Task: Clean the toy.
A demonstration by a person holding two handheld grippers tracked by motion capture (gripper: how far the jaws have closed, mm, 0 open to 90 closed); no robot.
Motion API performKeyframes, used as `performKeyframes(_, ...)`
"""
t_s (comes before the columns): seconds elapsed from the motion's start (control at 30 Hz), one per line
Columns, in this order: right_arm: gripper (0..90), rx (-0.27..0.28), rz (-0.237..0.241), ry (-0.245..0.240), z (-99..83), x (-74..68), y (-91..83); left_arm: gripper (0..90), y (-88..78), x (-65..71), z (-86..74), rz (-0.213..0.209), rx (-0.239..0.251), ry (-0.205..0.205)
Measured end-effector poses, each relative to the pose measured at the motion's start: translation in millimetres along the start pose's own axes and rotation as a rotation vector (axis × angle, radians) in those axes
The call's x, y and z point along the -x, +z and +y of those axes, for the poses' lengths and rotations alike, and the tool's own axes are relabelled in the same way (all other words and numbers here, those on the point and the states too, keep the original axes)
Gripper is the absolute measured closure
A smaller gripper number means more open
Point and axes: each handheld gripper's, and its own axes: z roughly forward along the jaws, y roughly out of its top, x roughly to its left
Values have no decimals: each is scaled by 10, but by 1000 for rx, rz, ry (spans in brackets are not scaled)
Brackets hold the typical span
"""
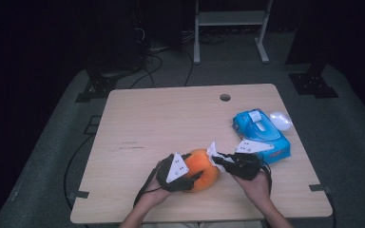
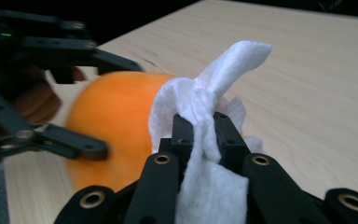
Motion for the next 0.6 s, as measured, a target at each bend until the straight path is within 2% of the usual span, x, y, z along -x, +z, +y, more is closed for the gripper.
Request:
performKeyframes(0.07, 801, -14, 3, -5, -23, -5, 22, 318, 11, 23, 8, -18, -5, 10)
performKeyframes(0.1, 801, -24, 9, -1, -55, 17, 37, 288, 7, 21, 11, -30, -8, 4)
performKeyframes(0.13, 801, -31, 19, 10, -85, 42, 47, 250, 2, 6, 12, -42, -2, -20)
performKeyframes(0.2, 801, -36, 31, 30, -122, 57, 54, 183, -15, -63, 4, -69, 10, -97)
performKeyframes(0.23, 801, -42, 29, 25, -127, 39, 57, 148, -21, -104, -6, -68, 6, -138)
performKeyframes(0.3, 801, -50, 26, 1, -131, 1, 51, 90, -7, -176, -55, -83, -20, -210)
performKeyframes(0.37, 801, -53, 31, -6, -135, -18, 47, 91, 37, -220, -119, -126, -57, -301)
performKeyframes(0.4, 801, -53, 30, -6, -133, -25, 51, 105, 42, -215, -137, -129, -52, -296)
performKeyframes(0.47, 801, -53, 20, -14, -103, -34, 51, 241, 10, -186, -107, -99, -42, -231)
performKeyframes(0.5, 801, -47, 15, -19, -82, -35, 45, 290, -10, -163, -80, -78, -25, -193)
performKeyframes(0.53, 801, -37, 13, -20, -63, -33, 36, 326, -23, -125, -46, -44, 1, -137)
performKeyframes(0.6, 800, -14, 1, -31, -19, -40, 2, 341, -32, -65, 8, 5, 15, -48)
